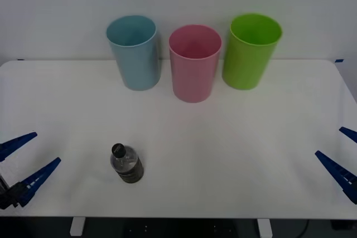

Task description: Grasp the object on the table and drop it into the matching bin: aluminum can to the light blue bin, PET bottle to the pink bin.

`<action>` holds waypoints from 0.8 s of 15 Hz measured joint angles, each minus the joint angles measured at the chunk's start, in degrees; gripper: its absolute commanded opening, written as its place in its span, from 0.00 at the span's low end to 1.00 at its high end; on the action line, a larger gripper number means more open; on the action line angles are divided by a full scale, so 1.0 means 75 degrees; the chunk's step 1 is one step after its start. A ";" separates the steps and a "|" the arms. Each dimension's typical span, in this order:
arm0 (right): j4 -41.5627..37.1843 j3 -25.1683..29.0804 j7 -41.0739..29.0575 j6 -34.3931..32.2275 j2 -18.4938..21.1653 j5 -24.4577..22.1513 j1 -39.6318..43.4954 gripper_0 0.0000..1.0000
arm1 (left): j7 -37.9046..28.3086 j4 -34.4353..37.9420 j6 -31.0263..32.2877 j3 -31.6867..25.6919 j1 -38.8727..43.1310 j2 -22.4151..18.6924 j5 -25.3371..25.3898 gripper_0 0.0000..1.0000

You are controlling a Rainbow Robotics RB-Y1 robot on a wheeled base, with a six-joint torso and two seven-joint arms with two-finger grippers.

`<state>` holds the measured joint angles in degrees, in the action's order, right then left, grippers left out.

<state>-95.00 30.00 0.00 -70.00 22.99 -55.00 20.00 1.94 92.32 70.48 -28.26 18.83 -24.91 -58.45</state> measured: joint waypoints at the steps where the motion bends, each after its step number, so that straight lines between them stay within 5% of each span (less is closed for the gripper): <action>1: 0.0000 0.0000 0.0000 0.0000 0.0000 0.0000 0.0000 1.00 | 0.0046 -0.0004 0.0061 0.0022 -0.0001 -0.0013 -0.0159 1.00; 12: 0.0000 0.0000 0.0000 0.0000 0.0000 0.0000 0.0000 1.00 | 0.2074 -0.1673 0.0789 0.0960 -0.0654 -0.0251 -0.0331 1.00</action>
<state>-95.00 30.00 0.00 -70.00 23.00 -55.00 20.00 17.49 79.77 76.40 -21.06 13.92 -26.79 -60.93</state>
